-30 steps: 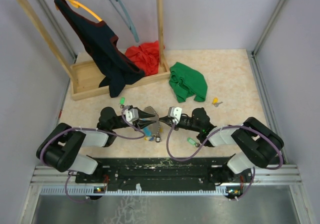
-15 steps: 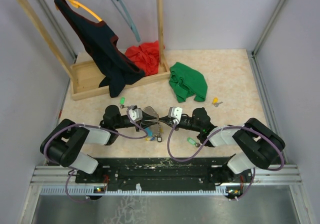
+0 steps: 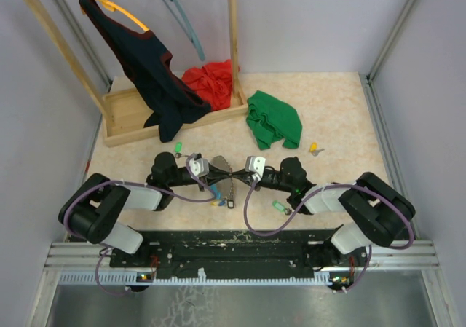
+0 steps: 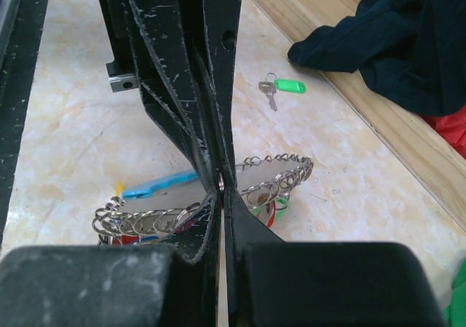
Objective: Put the keys on the keyring
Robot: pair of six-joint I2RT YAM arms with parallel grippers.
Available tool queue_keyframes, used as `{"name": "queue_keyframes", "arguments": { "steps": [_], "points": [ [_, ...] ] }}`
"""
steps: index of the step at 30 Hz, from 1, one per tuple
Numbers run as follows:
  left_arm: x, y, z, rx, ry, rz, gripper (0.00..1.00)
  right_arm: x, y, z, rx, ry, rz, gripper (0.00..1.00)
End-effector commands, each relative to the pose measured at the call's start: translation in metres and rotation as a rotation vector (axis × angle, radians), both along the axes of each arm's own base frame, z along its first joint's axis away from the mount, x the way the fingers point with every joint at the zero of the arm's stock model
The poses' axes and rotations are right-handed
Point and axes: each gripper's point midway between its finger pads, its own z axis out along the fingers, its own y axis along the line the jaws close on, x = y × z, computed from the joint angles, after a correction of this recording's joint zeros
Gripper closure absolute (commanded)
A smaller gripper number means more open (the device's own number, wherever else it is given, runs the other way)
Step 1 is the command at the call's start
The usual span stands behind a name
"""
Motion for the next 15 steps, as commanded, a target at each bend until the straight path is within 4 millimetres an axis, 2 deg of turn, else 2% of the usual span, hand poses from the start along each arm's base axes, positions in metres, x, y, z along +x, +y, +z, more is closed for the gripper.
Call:
{"name": "queue_keyframes", "arguments": {
  "steps": [1,3,5,9,13,15],
  "points": [
    [0.0,-0.004,0.003,0.007,-0.025,-0.021,0.93,0.006,0.006,0.048,0.106,-0.102,0.017,1.0],
    [0.002,-0.002,0.005,0.021,-0.04,-0.002,0.99,0.006,0.003,0.046,0.109,-0.092,-0.002,1.0],
    [0.005,0.001,0.006,0.038,-0.056,0.019,1.0,0.006,-0.002,0.046,0.121,-0.078,-0.03,0.96],
    [0.008,0.005,0.009,0.07,-0.094,0.057,1.0,0.004,-0.011,0.043,0.127,-0.022,-0.074,0.76],
    [0.012,0.008,0.009,0.102,-0.099,0.093,1.0,0.004,-0.02,0.042,0.112,0.059,-0.127,0.62],
    [0.014,0.008,0.009,0.123,-0.089,0.107,1.0,0.005,-0.025,0.04,0.094,0.098,-0.164,0.5]
  ]
}}
